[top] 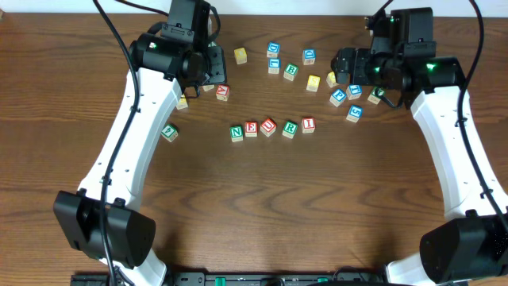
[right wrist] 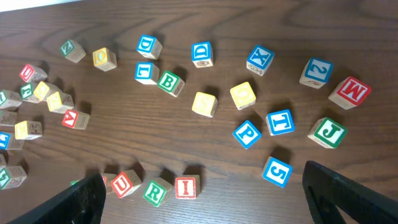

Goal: Spell out NEURIPS
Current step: 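Lift the left gripper away and move it back toward the block arc, then move the right gripper down onto the blue P block and grasp it, then carry the blue P block left and set it right of the I, then release the P and raise the right gripper back toward the arc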

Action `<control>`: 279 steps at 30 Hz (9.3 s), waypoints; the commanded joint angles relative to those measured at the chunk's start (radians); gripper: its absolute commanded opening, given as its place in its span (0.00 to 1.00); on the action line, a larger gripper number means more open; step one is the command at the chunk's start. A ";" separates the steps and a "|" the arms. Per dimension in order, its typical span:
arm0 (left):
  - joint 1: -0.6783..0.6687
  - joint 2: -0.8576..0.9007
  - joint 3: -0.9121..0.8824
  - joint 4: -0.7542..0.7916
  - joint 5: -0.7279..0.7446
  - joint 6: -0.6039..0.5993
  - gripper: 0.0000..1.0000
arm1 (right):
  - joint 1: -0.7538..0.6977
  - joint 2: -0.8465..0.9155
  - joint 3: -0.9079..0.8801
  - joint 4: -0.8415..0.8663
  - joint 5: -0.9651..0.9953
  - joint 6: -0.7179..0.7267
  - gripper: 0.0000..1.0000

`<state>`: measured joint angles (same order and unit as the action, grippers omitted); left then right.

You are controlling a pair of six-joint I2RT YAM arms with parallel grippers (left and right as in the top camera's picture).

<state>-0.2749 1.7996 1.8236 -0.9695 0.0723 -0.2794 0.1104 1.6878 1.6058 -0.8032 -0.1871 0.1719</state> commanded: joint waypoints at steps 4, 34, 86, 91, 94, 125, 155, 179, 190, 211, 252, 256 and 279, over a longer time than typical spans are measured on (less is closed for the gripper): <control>0.005 -0.005 0.010 -0.002 -0.018 0.018 0.53 | 0.008 0.000 0.021 -0.001 0.021 0.006 0.97; 0.005 -0.004 -0.005 0.013 -0.115 0.018 0.54 | 0.026 0.071 0.021 0.029 0.196 0.314 0.78; 0.005 -0.004 -0.005 0.009 -0.115 0.018 0.54 | 0.065 0.484 0.018 0.117 0.302 0.512 0.46; 0.005 -0.004 -0.005 0.009 -0.115 0.018 0.54 | 0.064 0.517 0.018 0.135 0.301 0.512 0.44; 0.005 -0.004 -0.005 0.009 -0.115 0.018 0.54 | 0.065 0.528 0.018 0.137 0.301 0.510 0.39; 0.005 -0.004 -0.005 0.010 -0.115 0.018 0.55 | 0.096 0.517 0.020 -0.115 0.068 0.140 0.31; 0.005 -0.004 -0.005 0.017 -0.114 0.018 0.55 | 0.132 0.517 0.020 -0.181 0.181 0.085 0.38; 0.005 -0.004 -0.005 0.018 -0.115 0.017 0.55 | 0.133 0.516 0.063 -0.105 0.182 0.296 0.38; 0.005 -0.004 -0.005 0.026 -0.115 0.017 0.55 | 0.133 0.515 0.089 -0.114 0.241 0.306 0.35; 0.005 -0.004 -0.005 0.033 -0.115 0.017 0.55 | 0.140 0.505 0.117 -0.201 0.229 0.207 0.24; 0.005 -0.004 -0.005 0.032 -0.114 0.017 0.55 | 0.162 0.476 0.319 -0.290 0.234 0.154 0.41; 0.005 -0.004 -0.005 0.032 -0.114 0.017 0.55 | 0.161 0.476 0.362 -0.317 0.234 0.152 0.41; 0.005 -0.004 -0.005 0.032 -0.115 0.017 0.55 | 0.155 0.475 0.566 -0.453 0.233 0.152 0.41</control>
<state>-0.2749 1.7996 1.8236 -0.9360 -0.0296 -0.2794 0.2718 2.1979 2.1342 -1.2461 0.0353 0.3317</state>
